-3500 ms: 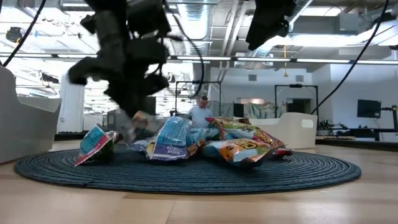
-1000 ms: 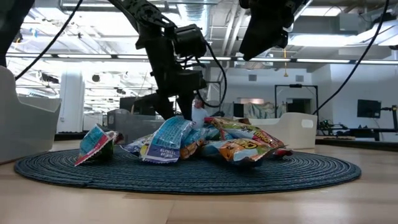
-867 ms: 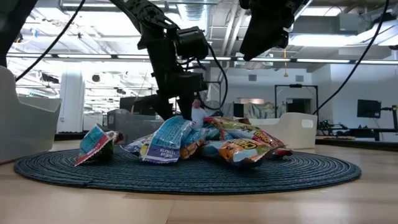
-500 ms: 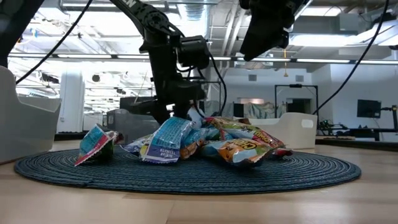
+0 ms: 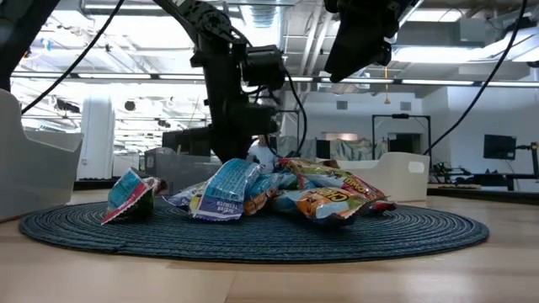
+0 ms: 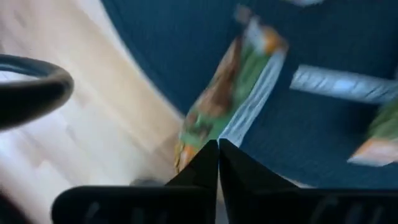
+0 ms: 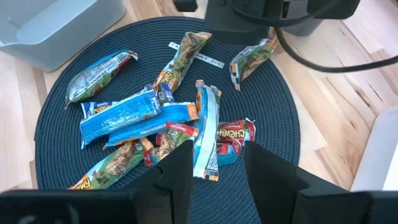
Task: Pick and place Granola Bars by type
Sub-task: Put the yellow granola bar into the black bin
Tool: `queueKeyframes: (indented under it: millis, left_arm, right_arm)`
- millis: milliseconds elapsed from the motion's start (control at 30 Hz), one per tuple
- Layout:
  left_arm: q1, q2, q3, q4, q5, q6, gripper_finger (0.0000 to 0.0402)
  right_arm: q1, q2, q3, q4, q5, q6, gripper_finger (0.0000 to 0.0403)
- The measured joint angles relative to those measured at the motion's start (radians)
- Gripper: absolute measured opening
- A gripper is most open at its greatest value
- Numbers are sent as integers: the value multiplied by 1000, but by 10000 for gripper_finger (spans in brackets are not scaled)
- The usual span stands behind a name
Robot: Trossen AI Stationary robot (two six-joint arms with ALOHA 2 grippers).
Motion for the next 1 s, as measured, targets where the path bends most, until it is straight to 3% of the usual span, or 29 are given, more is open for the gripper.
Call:
queueKeyframes:
  millis: [200, 367, 500, 767, 1000]
  left_arm:
    - [-29, 0, 60, -57, 128, -6, 89]
    - [-45, 7, 62, -48, 125, 17, 158]
    - [-46, 38, 61, -40, 85, 25, 184]
    - [-46, 94, 62, -23, 17, 21, 171]
    - [-45, 103, 62, -29, -2, 15, 96]
  right_arm:
    - [0, 0, 0, 1, 0, 1, 134]
    - [0, 0, 0, 2, -1, 1, 134]
    - [0, 0, 0, 1, -1, 1, 134]
    - [1, 0, 1, 0, -13, 4, 134]
    - [1, 0, 1, -1, -18, 10, 134]
